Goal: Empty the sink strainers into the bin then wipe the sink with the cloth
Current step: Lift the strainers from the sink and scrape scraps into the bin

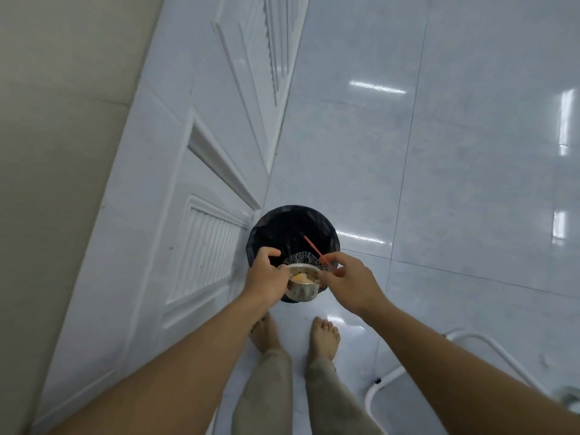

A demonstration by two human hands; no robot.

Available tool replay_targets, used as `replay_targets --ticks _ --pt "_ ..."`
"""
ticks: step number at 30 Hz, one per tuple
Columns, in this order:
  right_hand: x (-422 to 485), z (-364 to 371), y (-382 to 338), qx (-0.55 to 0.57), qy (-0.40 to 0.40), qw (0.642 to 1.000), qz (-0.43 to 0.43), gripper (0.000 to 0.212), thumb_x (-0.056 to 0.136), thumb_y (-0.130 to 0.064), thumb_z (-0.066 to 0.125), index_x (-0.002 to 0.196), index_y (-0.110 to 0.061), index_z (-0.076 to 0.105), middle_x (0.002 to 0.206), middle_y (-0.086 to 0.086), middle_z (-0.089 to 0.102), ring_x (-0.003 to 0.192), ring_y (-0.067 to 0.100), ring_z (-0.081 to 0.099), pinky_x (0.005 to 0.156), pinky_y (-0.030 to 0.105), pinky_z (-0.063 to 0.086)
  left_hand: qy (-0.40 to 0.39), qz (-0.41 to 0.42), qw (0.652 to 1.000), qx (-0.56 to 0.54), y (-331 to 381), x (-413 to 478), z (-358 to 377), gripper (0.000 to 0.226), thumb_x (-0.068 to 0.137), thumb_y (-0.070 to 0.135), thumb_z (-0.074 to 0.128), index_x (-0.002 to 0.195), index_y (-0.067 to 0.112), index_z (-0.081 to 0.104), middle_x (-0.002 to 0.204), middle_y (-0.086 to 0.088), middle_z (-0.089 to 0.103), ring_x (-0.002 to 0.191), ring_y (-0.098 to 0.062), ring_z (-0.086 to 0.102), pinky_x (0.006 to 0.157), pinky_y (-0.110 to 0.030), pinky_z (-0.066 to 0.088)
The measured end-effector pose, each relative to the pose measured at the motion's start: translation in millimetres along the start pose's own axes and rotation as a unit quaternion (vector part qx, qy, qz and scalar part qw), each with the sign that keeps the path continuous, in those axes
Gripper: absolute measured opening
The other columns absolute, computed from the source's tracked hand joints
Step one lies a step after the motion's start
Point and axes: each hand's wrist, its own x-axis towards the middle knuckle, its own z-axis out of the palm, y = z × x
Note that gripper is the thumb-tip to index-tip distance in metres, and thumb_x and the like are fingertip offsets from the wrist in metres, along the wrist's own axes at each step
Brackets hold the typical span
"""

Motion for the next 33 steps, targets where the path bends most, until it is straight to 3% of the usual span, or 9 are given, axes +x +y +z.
replay_targets --ticks 6,9,11,14,16,18,23,28,33 --pt "4.3 8.7 3.6 0.041 0.017 0.999 0.013 0.025 0.095 -0.013 0.059 0.105 -0.035 0.062 0.091 -0.004 0.071 0.084 0.018 0.069 0.070 0.030 0.057 -0.032 0.053 0.998 0.021 -7.0 -3.3 -3.8 0.025 0.099 0.007 0.043 0.106 0.031 0.048 0.072 -0.008 0.052 0.062 -0.020 0.052 0.059 -0.033 0.048" --pt "7.2 13.6 2.7 0.007 0.030 0.999 0.007 0.026 0.100 -0.015 0.050 0.100 -0.030 0.072 0.080 -0.013 0.069 0.073 0.014 0.066 0.063 0.022 0.054 -0.042 0.080 0.995 0.032 -6.1 -4.0 -4.7 0.029 0.101 0.008 0.043 0.106 0.033 0.057 0.072 0.001 0.052 0.066 -0.014 0.053 0.054 -0.021 0.044" --pt "9.9 16.2 3.6 0.002 0.028 0.999 0.035 0.029 0.101 -0.021 0.048 0.093 -0.019 0.076 0.075 -0.003 0.071 0.063 0.012 0.060 0.058 0.023 0.050 -0.043 0.090 0.994 0.034 -3.7 -4.4 -5.0 0.031 0.101 0.009 0.045 0.111 0.033 0.061 0.074 0.006 0.054 0.074 -0.014 0.057 0.053 -0.015 0.045" --pt "11.3 16.8 4.0 0.007 0.020 0.998 0.058 0.037 0.101 -0.033 0.051 0.089 -0.009 0.077 0.075 0.013 0.070 0.058 0.014 0.053 0.056 0.028 0.044 -0.041 0.086 0.995 0.034 -0.7 -5.0 -5.7 0.034 0.102 0.012 0.046 0.127 0.028 0.062 0.092 -0.005 0.065 0.091 -0.022 0.065 0.060 -0.014 0.051" --pt "10.4 17.8 3.6 0.009 0.012 0.998 0.061 0.041 0.101 -0.041 0.053 0.082 -0.013 0.077 0.070 0.010 0.069 0.055 0.011 0.052 0.053 0.023 0.043 -0.046 0.070 0.996 0.033 0.7 -5.4 -7.1 0.037 0.102 0.015 0.046 0.136 0.023 0.058 0.114 -0.013 0.069 0.106 -0.030 0.067 0.064 -0.014 0.053" --pt "9.9 19.0 3.8 0.010 0.009 0.998 0.063 0.038 0.100 -0.037 0.055 0.079 -0.013 0.076 0.065 0.009 0.066 0.051 0.010 0.050 0.050 0.021 0.041 -0.054 0.059 0.996 0.039 1.5 -5.6 -8.1 0.037 0.102 0.016 0.047 0.137 0.019 0.058 0.119 -0.013 0.068 0.106 -0.029 0.067 0.061 -0.013 0.052" --pt "9.0 21.8 4.2 0.009 0.034 0.997 0.073 0.035 0.099 -0.026 0.055 0.075 -0.010 0.074 0.062 0.010 0.062 0.051 0.011 0.049 0.051 0.020 0.043 -0.068 0.043 0.994 0.075 0.5 -7.8 -7.9 0.025 0.101 0.017 0.046 0.097 0.015 0.071 0.071 0.002 0.063 0.065 -0.009 0.059 0.056 -0.018 0.046" --pt "11.4 26.0 8.1 0.013 0.021 0.993 0.114 0.032 0.097 -0.022 0.056 0.084 0.001 0.074 0.065 0.018 0.061 0.042 0.010 0.039 0.044 0.022 0.037 -0.045 0.021 0.992 0.115 -4.3 -8.4 -5.6 0.034 0.100 0.013 0.046 0.072 0.013 0.064 0.064 -0.003 0.061 0.057 -0.010 0.059 0.052 -0.019 0.044" --pt "12.4 17.1 3.2 -0.081 -0.017 0.995 0.048 0.045 0.100 -0.048 0.050 0.086 -0.014 0.075 0.070 0.003 0.070 0.054 0.011 0.056 0.053 0.020 0.045 -0.054 -0.031 0.991 0.120 -0.6 -3.4 -4.8 0.044 0.088 0.002 0.049 0.046 0.014 0.047 0.048 -0.005 0.050 0.046 -0.017 0.047 0.053 -0.027 0.040"
